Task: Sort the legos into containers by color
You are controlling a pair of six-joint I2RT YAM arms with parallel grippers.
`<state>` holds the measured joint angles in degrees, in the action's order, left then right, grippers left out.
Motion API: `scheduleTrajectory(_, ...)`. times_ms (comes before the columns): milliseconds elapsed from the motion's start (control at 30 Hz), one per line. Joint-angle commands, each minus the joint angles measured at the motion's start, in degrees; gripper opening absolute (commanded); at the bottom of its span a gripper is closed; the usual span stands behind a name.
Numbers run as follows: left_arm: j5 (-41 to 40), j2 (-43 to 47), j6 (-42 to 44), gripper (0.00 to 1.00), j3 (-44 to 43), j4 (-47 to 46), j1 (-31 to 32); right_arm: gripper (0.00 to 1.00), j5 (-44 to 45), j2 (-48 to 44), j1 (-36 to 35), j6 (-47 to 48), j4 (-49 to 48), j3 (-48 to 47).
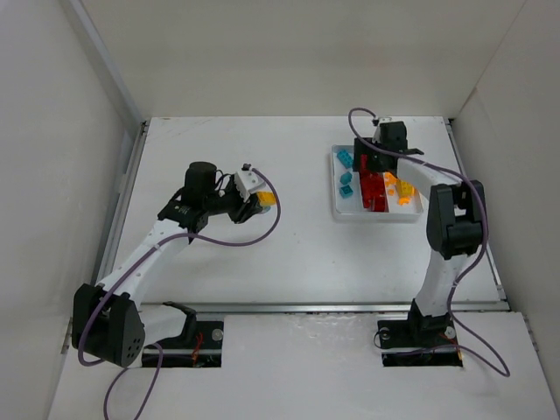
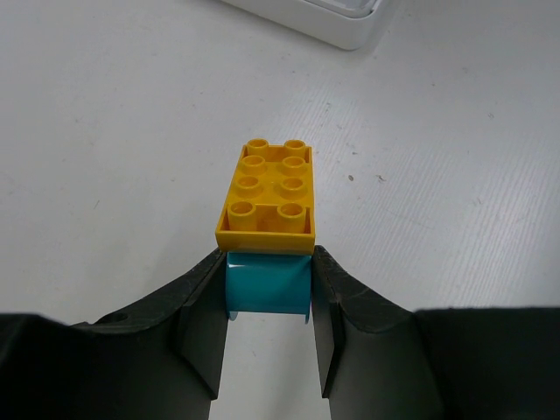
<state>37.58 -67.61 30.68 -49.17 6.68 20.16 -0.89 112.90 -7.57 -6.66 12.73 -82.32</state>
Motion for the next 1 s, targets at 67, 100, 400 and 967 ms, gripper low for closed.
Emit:
scheduleTrajectory(67,3.02,1.17,2.98,0.00,-1.37,-0.79,0.23,1.00,-3.85,-14.25,-4.72,12.78,-9.99,5.83)
scheduleTrajectory(100,4.33,1.17,3.51,0.00,-1.37,-0.79,0.23,1.00,-5.43,-16.55,-5.95,19.25,-11.23,7.25)
scheduleTrajectory(400,15.13,3.01,10.09,0.00,-2.50,-0.79,0.23,0.99,-52.53,-32.77,-23.76,51.40,-10.56,18.28)
scheduleTrajectory(967,17.61,3.54,10.72,0.00,-3.13,-0.26,0.23,0.66,-56.86,-23.96,-30.22,50.86,-7.63,10.87)
